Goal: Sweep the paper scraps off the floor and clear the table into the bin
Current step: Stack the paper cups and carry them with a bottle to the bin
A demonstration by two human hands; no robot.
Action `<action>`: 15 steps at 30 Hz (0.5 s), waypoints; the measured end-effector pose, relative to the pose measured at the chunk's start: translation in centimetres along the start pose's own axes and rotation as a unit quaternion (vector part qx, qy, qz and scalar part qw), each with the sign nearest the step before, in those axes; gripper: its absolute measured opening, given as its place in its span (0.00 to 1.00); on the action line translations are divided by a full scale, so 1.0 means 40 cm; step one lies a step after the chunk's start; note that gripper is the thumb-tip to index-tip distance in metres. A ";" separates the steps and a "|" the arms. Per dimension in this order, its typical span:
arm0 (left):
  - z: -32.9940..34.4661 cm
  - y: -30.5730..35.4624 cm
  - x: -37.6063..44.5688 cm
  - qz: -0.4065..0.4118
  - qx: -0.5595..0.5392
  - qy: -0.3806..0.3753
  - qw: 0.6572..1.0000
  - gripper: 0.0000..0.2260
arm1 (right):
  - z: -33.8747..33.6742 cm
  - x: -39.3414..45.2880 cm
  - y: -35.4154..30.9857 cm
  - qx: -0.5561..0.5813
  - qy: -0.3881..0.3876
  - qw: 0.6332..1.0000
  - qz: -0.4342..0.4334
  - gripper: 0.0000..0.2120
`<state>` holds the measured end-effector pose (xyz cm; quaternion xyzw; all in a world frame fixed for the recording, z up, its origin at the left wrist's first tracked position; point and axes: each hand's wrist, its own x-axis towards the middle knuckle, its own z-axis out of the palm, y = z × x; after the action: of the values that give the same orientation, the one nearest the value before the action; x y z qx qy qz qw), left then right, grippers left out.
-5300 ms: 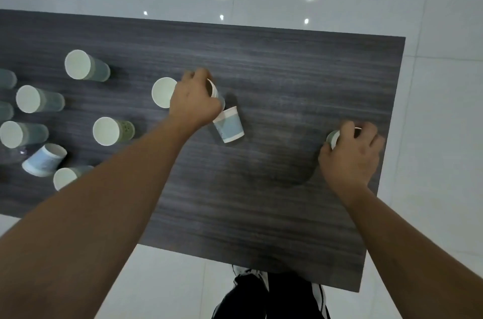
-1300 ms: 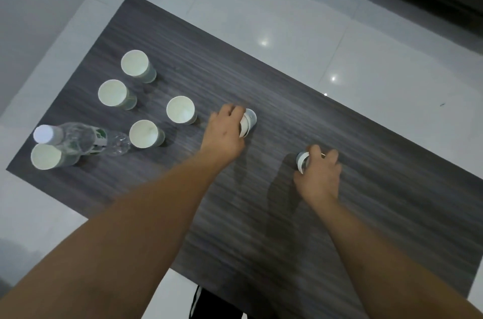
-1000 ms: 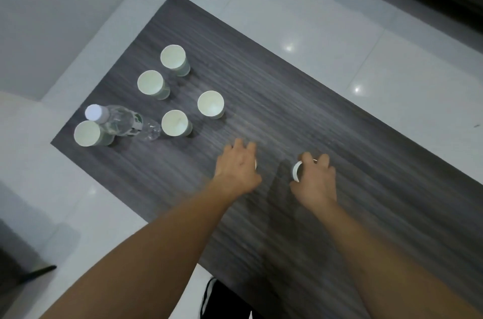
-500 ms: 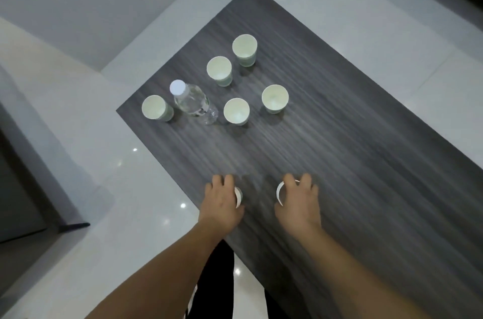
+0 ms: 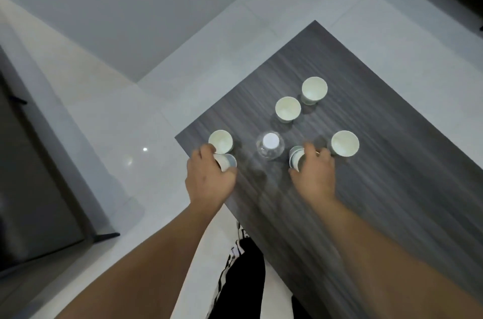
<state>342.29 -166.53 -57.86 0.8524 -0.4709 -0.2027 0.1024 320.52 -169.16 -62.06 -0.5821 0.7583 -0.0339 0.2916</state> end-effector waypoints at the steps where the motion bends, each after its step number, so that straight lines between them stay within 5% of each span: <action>1: -0.006 -0.002 0.024 -0.006 0.000 0.018 1.000 0.21 | 0.021 0.006 -0.003 -0.017 -0.016 1.000 0.003 0.30; 8: 0.023 0.016 0.137 0.017 -0.014 0.025 0.999 0.25 | 0.082 -0.039 0.018 0.064 0.028 0.996 0.055 0.30; 15: 0.097 -0.034 0.202 0.029 0.045 -0.145 0.988 0.25 | 0.005 0.020 -0.036 0.226 0.231 0.944 0.065 0.33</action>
<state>345.44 -172.58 -63.84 0.8037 -0.5143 -0.2992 0.0003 321.73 -170.27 -61.96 -0.4261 0.8136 -0.3187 0.2345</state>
